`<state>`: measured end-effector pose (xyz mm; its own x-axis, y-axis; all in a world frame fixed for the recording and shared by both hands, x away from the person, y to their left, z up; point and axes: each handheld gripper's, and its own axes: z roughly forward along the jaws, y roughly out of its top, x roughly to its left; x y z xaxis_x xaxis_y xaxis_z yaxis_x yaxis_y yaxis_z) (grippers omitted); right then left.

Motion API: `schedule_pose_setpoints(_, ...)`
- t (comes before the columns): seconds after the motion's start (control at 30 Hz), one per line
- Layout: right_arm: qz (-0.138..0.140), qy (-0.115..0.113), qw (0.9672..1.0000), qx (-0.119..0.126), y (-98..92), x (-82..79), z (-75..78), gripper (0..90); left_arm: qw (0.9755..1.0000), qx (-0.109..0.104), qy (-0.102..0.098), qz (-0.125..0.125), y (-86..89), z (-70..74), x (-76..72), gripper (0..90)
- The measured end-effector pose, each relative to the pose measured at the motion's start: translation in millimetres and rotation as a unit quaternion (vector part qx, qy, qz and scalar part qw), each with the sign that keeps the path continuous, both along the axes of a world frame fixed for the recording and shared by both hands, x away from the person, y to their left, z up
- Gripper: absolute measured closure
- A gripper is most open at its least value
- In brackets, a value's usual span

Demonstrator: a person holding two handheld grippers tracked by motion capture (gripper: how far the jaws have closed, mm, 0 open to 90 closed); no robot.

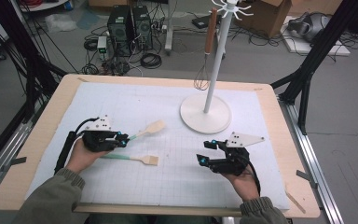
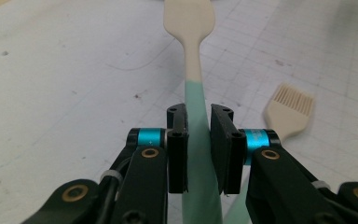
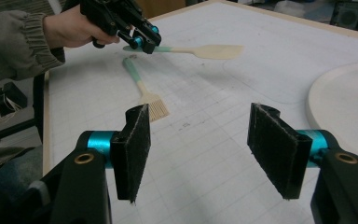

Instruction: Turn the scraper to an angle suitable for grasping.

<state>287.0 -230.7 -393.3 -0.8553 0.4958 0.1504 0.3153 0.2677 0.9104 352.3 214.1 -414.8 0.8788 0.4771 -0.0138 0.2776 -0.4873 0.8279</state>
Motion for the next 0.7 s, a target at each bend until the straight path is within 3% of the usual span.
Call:
schedule_pose_setpoints(0.17,0.009,-0.001,1.0000,-0.001,3.0,-1.7,2.8,38.7,0.9998,-0.004,0.000,-0.021,0.8,4.9,-6.2,77.1)
schedule_pose_setpoints(0.7,0.044,-0.001,0.9988,-0.024,19.2,-1.8,10.5,37.0,0.9985,0.001,-0.012,-0.053,-2.0,16.0,-22.9,77.0)
